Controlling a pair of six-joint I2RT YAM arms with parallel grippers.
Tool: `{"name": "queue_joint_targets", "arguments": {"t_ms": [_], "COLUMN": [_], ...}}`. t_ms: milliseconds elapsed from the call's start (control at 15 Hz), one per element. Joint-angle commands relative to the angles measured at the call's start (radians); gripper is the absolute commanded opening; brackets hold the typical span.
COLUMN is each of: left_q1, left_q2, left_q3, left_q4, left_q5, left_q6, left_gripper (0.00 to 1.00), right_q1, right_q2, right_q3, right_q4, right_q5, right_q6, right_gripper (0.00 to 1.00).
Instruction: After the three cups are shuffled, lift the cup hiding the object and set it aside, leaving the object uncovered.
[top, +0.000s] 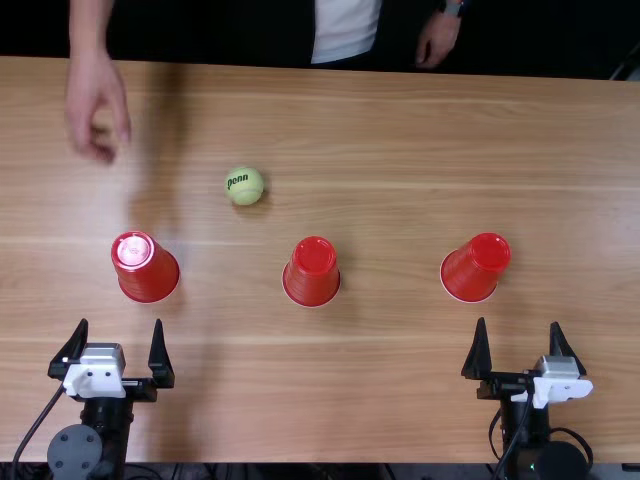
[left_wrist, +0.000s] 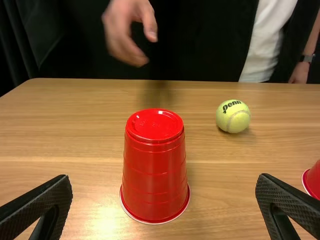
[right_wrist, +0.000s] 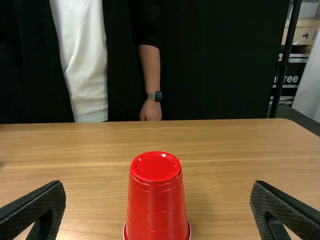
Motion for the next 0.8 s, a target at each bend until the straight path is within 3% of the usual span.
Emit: {"name": "queue_joint_targets", "arguments": {"t_ms": [0, 733], "left_q1": [-0.008, -0.008], "left_q2": [-0.010, -0.010], "left_q3": [-0.036, -0.036], "left_q4": [-0.002, -0.002], "left_q5": [0.011, 0.011], "left_q6": [0.007, 0.007], "left_gripper": [1.00, 1.00], "right_q1": [-0.008, -0.008], "right_q2": [-0.004, -0.004], "right_q3": [-0.013, -0.013], "right_q4": [0.007, 0.007], "right_q5": [0.003, 0.003], "right_q6": [-0.001, -0.001], "right_gripper": [1.00, 1.00]}}
